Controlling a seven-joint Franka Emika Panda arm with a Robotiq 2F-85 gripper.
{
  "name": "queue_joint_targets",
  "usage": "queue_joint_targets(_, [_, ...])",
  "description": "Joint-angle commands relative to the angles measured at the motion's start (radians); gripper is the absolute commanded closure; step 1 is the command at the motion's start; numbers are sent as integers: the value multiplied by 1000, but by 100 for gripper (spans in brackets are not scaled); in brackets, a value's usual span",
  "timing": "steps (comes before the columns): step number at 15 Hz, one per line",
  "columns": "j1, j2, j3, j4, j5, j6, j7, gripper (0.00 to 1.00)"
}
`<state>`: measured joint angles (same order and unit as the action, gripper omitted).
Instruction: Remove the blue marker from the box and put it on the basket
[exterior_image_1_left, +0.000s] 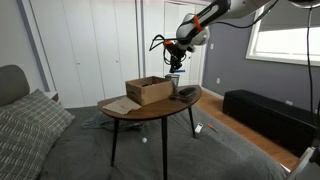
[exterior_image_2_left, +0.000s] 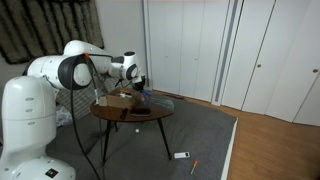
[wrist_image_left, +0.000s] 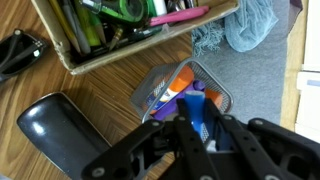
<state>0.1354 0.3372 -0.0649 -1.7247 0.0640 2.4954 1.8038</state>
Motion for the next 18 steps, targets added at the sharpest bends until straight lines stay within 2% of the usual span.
queue_joint_targets(1, [7, 33, -3, 21, -31, 52, 21, 95])
queue_joint_targets(9, [11, 76, -9, 60, -32, 65, 19, 95])
queue_joint_targets(10, [11, 79, -8, 64, -28, 64, 19, 93])
queue_joint_targets(11, [11, 82, -8, 69, -28, 62, 18, 84])
queue_joint_targets(12, [11, 85, -8, 74, -28, 61, 17, 78])
queue_joint_targets(16, [11, 92, -8, 86, -25, 57, 15, 75])
queue_joint_targets(18, [10, 92, -7, 88, -25, 52, 14, 78])
